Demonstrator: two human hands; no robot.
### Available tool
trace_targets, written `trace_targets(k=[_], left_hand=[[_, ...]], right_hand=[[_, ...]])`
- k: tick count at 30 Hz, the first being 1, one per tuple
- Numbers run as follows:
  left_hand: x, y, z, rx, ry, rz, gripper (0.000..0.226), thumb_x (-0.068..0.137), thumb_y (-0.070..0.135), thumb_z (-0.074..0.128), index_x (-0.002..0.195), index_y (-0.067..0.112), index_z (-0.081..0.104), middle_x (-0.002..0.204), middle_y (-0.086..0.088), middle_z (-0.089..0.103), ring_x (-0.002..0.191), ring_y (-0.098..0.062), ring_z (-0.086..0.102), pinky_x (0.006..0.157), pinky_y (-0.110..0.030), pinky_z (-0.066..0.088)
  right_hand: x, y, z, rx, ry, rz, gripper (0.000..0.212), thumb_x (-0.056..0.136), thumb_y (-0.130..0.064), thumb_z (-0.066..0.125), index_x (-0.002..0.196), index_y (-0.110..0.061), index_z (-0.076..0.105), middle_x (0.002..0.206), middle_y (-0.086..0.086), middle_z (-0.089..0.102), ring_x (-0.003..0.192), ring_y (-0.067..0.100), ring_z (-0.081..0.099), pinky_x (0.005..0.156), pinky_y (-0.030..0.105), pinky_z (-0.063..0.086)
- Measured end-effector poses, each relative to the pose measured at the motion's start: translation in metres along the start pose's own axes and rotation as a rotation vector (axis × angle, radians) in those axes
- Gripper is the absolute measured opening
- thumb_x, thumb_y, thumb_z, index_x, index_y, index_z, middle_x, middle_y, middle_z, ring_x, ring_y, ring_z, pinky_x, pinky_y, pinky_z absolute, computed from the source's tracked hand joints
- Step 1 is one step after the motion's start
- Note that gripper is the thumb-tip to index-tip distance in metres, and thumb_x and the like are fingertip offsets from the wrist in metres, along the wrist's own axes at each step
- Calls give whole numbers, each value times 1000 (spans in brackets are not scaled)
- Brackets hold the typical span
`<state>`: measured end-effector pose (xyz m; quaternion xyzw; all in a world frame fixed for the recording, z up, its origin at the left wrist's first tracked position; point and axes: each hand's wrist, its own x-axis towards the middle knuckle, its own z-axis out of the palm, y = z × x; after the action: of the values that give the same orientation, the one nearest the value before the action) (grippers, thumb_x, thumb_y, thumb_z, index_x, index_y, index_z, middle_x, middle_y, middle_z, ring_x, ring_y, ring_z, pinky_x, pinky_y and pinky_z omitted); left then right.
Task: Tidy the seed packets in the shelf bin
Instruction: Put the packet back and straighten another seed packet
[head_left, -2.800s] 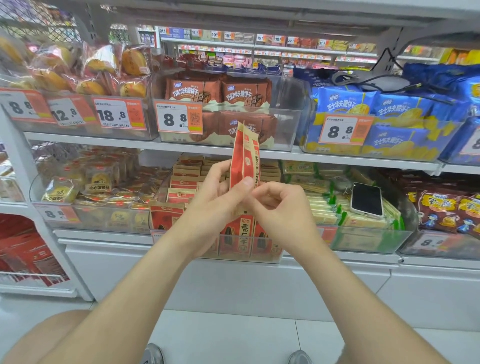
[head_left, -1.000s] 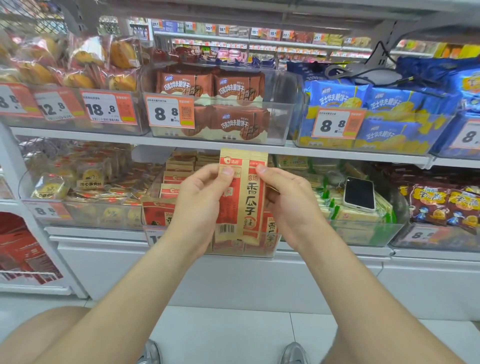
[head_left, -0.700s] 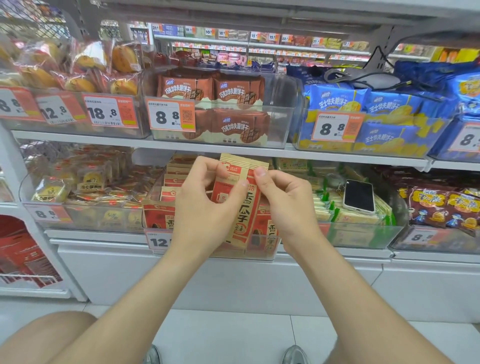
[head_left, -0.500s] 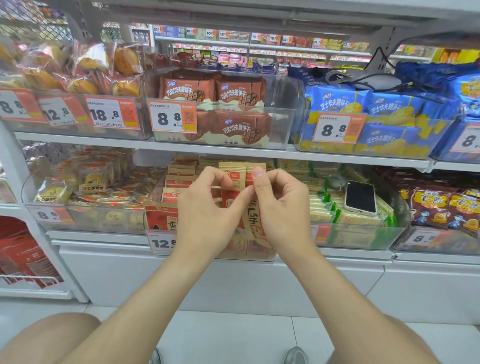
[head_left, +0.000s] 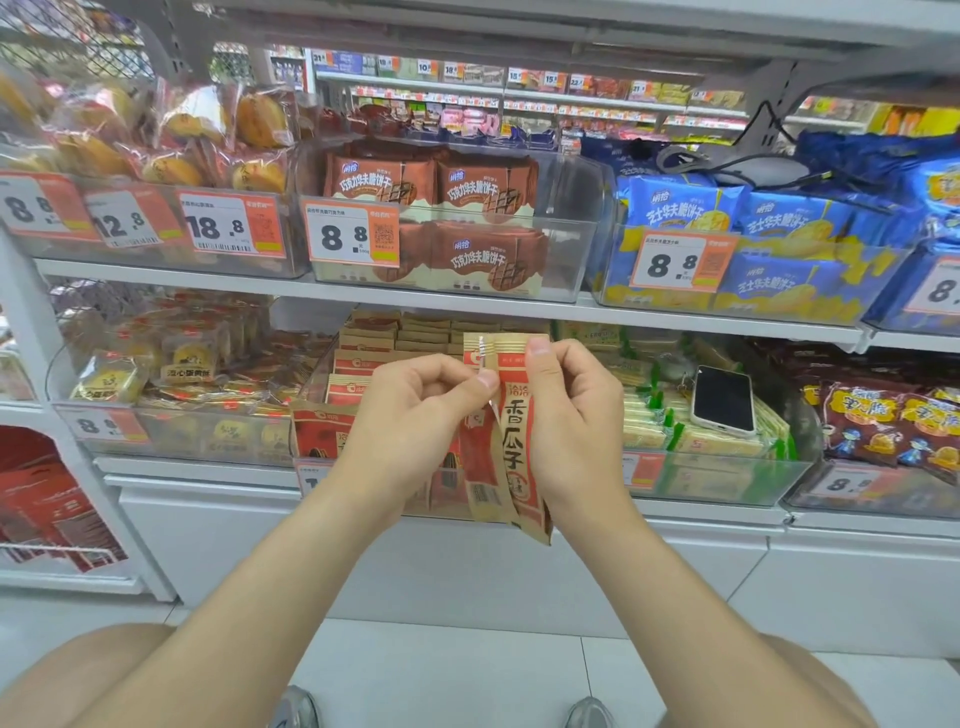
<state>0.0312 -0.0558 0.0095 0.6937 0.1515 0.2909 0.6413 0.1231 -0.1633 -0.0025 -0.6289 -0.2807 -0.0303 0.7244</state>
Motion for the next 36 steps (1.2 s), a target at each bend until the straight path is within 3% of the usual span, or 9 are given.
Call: trace_targets(k=[5,7,9,11,16,21,28,31,36], left_hand=[[-6,2,2,153,-101,4,14,100,30,76,98,17,71,100,3,82,82,-25,78,67,-45,62],[-8,1,2,231,-178,-26,25,95,33,82,106,23,61,109,8,80,89,-33,79,68,-53,64],[-9,1,0,262,-268,-62,38,91,29,86,113,29,55,112,9,80,89,-22,79,64,-38,63],[-9,1,-2,227,-266,-80,43,89,25,88,116,31,56,115,6,80,92,-21,80,71,-41,67],[-2,1,-1,-6,3,-51,35,98,7,77,123,24,60,121,0,77,92,-16,81,70,-38,67],[1,0,-5,-84,163,-13,41,96,10,79,127,26,58,110,3,81,91,-14,82,63,-26,63],[5,-3,-9,-239,113,-126,31,89,9,83,111,8,60,103,-9,84,90,-26,83,65,-33,66],[5,-6,-7,-134,81,-134,31,91,9,83,110,8,60,111,-7,82,90,-24,83,69,-38,68],[2,-9,-9,130,22,-110,54,75,41,97,107,16,61,109,5,82,99,-25,81,79,-52,68]], right_hand=[[7,1,-1,236,134,347,38,108,-35,63,76,-14,62,77,17,68,74,26,62,75,47,53],[8,1,-3,273,152,397,35,108,-39,62,89,-10,65,91,27,75,79,33,70,83,57,60],[9,-1,-6,329,152,460,38,108,-41,61,102,-4,67,103,28,77,88,38,76,91,65,61],[11,-6,-9,373,94,505,42,109,-39,59,111,1,70,105,26,78,99,43,78,92,67,60],[11,-10,-19,49,-248,416,19,105,-27,66,116,-18,80,103,4,83,99,26,80,88,49,65],[9,-8,-21,-40,-318,461,30,103,-39,69,107,-11,82,92,7,83,72,18,75,59,27,59],[12,-10,-27,-86,-293,470,27,104,-34,70,99,-10,83,86,8,82,59,16,67,50,24,50],[11,-11,-25,-86,-241,465,22,103,-26,72,95,-9,84,83,7,82,61,19,73,50,25,54],[5,-3,-19,-371,-169,125,25,101,-28,74,83,-17,87,67,-5,77,64,20,73,60,34,58]])
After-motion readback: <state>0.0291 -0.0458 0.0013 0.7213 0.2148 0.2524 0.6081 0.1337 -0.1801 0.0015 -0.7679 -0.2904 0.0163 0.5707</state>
